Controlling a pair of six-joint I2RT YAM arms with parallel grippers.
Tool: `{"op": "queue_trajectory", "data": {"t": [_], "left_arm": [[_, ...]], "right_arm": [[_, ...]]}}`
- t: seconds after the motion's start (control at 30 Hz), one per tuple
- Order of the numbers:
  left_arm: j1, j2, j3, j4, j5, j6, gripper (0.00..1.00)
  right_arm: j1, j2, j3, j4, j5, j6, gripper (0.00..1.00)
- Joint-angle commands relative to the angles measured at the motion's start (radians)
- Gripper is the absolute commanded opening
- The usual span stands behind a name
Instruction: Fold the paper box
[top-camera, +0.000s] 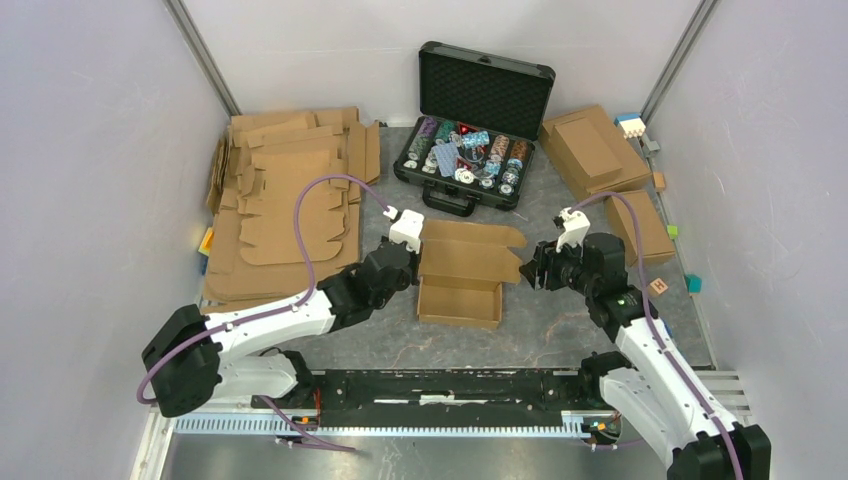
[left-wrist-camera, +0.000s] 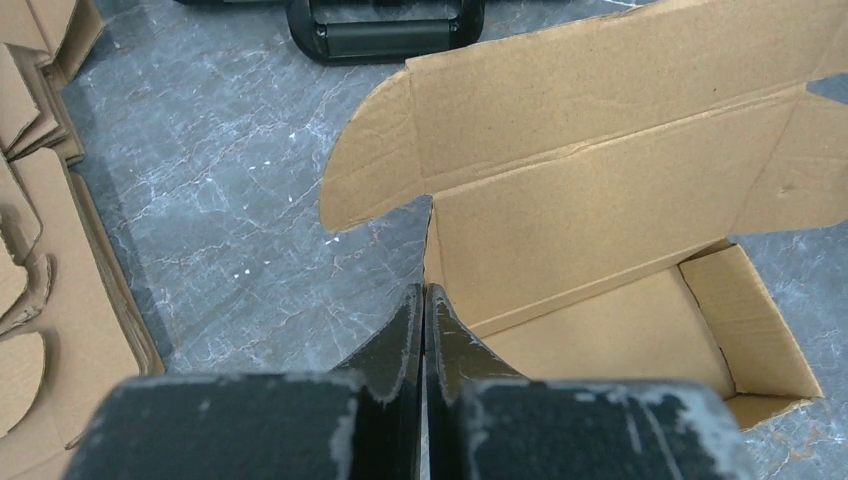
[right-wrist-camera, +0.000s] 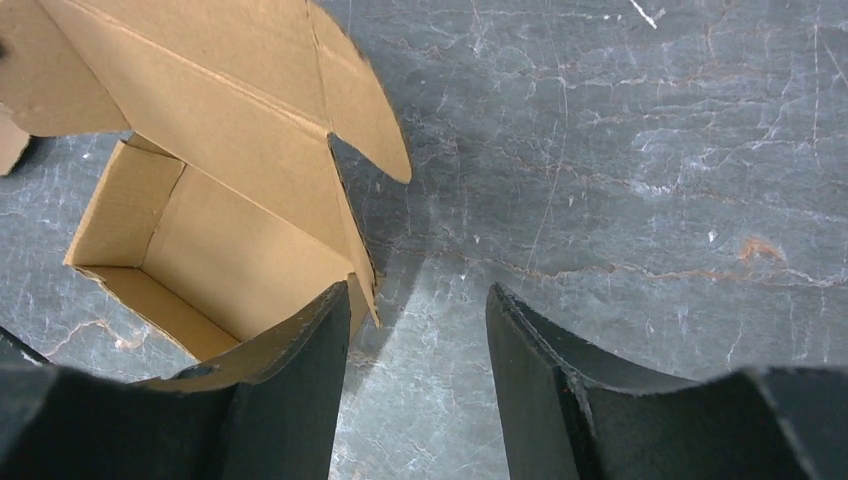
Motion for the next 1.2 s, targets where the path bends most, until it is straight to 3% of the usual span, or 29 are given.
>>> {"op": "queue_trajectory", "data": {"t": [0.0,0.23,0.47,0.53,0.77,0.83,0.93,1.03,1.1,1.17], "left_arm": [[-0.005,-0.017,-0.017,0.094,-0.027,0.057,0.02],[-0.007,-0.015,-0.033,0.121,-0.017,0.063,0.02],[-0.006,-0.021,-0.037,0.12,-0.017,0.062,0.02],[-0.007,-0.022,-0.037,0.121,-0.014,0.061,0.02],[-0.006,-0.023,-0.032,0.104,-0.02,0.045,0.02],[-0.007,-0.022,-0.006,0.061,-0.022,0.02,0.03],[-0.004,-0.012,0.101,-0.181,0.024,-0.016,0.18],[-0.001,-0.029,0.157,-0.32,0.007,-0.09,0.49],[0.011,-0.04,0.209,-0.412,-0.016,-0.133,0.59],[0.049,-0.036,0.27,-0.525,0.013,-0.168,0.61]], "right_arm": [[0.002,0.03,0.09,0.068,0.012,-0.003,0.57],[0.02,0.144,0.157,0.073,-0.028,-0.001,0.48],[0.122,0.206,0.189,0.074,0.026,0.003,0.43],[0.141,0.222,0.199,0.067,0.047,0.003,0.37],[0.201,0.26,0.242,0.017,0.137,-0.013,0.03],[0.209,0.261,0.246,0.012,0.157,-0.019,0.0],[0.217,0.261,0.258,0.001,0.18,-0.045,0.0],[0.218,0.245,0.258,0.005,0.196,-0.068,0.0],[0.22,0.232,0.254,0.012,0.204,-0.08,0.0],[0.22,0.221,0.251,0.019,0.207,-0.089,0.0]]}}
